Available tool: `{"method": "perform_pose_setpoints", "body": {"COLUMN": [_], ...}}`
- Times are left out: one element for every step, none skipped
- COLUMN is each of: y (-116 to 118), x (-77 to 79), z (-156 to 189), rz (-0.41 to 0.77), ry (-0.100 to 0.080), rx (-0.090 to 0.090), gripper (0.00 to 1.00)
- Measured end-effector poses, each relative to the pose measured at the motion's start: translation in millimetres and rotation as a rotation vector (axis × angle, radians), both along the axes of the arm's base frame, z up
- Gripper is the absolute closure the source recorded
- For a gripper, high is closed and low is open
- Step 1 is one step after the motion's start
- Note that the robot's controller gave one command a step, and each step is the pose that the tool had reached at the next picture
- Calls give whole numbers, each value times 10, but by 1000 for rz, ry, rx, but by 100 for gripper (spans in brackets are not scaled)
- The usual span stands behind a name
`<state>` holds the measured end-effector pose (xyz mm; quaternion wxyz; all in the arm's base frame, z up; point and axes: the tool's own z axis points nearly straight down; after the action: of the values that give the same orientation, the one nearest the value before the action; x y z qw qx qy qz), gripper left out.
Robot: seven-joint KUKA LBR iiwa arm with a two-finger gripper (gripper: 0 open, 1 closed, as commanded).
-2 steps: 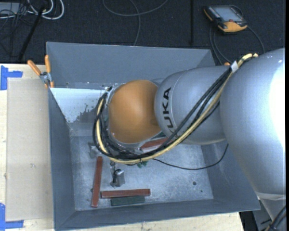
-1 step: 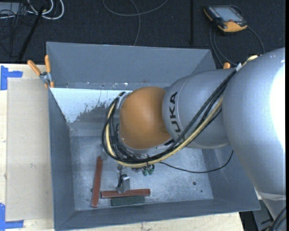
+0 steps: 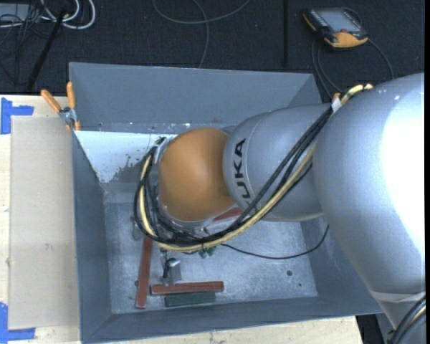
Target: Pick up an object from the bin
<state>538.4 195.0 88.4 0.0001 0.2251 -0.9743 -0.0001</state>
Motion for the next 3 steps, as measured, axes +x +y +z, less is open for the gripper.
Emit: {"method": "perform_pose_setpoints", "body": {"y": [252,491,490], "x": [-212,13,13], "z": [-128,-161,-161], "rz": [247,334,334], "ry": [-2,3,3], "rx": [0,-2,-1], "gripper": [0,100,100]}}
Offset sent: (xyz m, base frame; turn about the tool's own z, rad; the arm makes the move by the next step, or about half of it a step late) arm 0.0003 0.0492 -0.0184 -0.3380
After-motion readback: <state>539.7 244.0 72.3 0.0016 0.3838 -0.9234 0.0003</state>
